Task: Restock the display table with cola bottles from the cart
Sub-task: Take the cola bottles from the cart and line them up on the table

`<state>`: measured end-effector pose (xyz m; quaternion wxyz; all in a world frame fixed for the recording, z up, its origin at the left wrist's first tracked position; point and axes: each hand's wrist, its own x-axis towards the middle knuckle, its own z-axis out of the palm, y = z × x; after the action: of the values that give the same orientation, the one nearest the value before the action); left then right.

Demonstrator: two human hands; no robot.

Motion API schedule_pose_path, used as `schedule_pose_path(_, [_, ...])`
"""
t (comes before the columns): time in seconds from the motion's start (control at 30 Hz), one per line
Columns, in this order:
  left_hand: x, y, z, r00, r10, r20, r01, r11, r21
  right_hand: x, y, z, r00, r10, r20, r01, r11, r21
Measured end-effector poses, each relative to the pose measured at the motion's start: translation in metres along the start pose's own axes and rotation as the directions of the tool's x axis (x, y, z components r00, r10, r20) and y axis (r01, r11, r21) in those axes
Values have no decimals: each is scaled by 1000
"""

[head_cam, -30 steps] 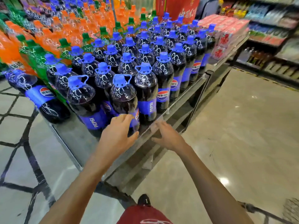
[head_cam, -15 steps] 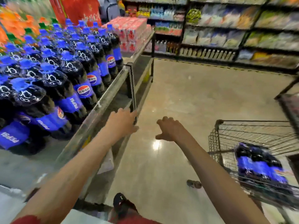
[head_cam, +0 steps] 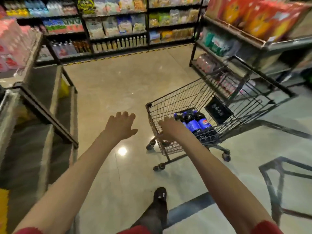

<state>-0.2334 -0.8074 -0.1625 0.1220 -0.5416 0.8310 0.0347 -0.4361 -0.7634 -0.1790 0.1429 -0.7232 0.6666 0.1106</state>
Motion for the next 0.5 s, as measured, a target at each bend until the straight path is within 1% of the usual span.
schedule_pose_path(0.13, [45, 46, -4, 997, 81, 13, -81, 997, 14, 1, 55, 0, 993, 99, 59, -101, 994, 35])
schedule_pose_path(0.23, [80, 76, -4, 992, 122, 32, -122, 992, 5, 7, 93, 1, 986, 139, 88, -144, 988, 54])
schedule_pose_path(0.5, [173, 139, -10, 984, 152, 90, -150, 988, -33, 50, 191, 0, 976, 132, 173, -143, 988, 56])
